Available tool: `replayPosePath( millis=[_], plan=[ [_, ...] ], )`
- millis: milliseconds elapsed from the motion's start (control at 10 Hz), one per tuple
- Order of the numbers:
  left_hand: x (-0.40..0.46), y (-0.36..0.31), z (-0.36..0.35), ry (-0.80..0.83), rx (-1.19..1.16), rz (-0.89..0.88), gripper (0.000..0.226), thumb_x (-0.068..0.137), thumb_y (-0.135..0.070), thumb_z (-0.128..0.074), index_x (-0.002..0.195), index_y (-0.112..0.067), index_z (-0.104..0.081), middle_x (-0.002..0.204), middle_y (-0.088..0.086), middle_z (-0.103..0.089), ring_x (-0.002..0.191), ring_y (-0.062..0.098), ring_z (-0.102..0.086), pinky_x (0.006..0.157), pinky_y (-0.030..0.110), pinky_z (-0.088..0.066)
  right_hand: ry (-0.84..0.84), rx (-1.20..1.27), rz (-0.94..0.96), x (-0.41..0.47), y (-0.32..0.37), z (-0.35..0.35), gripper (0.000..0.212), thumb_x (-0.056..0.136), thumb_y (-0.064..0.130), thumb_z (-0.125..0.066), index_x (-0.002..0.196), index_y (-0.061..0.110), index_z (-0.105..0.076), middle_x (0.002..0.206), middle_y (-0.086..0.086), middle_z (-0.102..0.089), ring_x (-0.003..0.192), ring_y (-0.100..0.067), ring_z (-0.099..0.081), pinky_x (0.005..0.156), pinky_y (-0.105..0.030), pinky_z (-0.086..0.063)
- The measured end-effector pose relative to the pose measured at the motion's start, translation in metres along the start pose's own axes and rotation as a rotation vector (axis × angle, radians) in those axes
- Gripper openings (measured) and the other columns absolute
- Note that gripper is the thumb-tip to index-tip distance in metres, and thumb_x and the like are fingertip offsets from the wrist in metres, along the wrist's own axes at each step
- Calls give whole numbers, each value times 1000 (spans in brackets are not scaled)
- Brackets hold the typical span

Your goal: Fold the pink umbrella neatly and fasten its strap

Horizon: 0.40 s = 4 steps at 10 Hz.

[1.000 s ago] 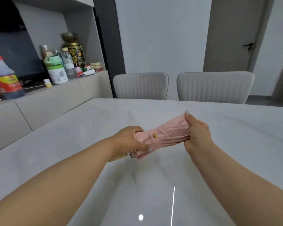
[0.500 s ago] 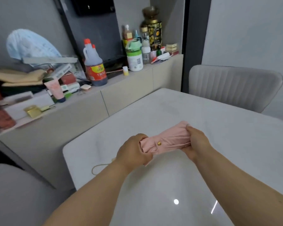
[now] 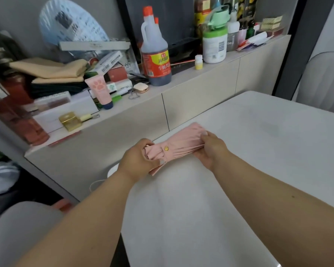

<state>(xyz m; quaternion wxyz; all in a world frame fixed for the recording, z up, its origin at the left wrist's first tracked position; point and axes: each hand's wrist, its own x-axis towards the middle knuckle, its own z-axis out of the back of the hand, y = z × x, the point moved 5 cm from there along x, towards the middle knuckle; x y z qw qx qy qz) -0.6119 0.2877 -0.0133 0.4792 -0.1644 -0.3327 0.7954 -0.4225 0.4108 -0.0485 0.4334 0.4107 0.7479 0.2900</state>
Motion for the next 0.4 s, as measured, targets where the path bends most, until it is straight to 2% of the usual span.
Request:
replayPosePath(
  millis=[100,200,300,400],
  plan=[
    [26,16,-4,-47,11,-23,43,69,-18,-81,106,-26,-60,92,-4,-65,82,20,-60,68,25,-43,32,3,-6,23,0,-22,43,99,7,-39,142,12,-42,135,-12,-54,118,-32,-56,96,-42,-50],
    [40,31,-19,-120,50,-41,46,76,-15,-77,119,-23,-61,112,1,-61,99,23,-59,84,26,-44,105,-33,-45,29,-6,-33,43,100,15,-42,143,13,-41,140,-14,-50,121,-29,-55,95,-40,-48],
    [40,33,-36,-229,216,-35,52,89,-18,-63,138,-31,-51,149,6,-37,135,33,-36,112,43,-28,153,-130,-42,18,-9,-30,46,99,21,-49,144,17,-37,129,-11,-51,115,-24,-53,102,-41,-45],
    [27,25,-41,-354,343,-13,57,96,-16,-55,146,-38,-40,161,6,-16,146,32,-11,118,47,-7,96,-144,100,0,3,-14,43,95,18,-56,137,11,-46,123,-10,-58,115,-23,-58,101,-41,-48]
  ],
)
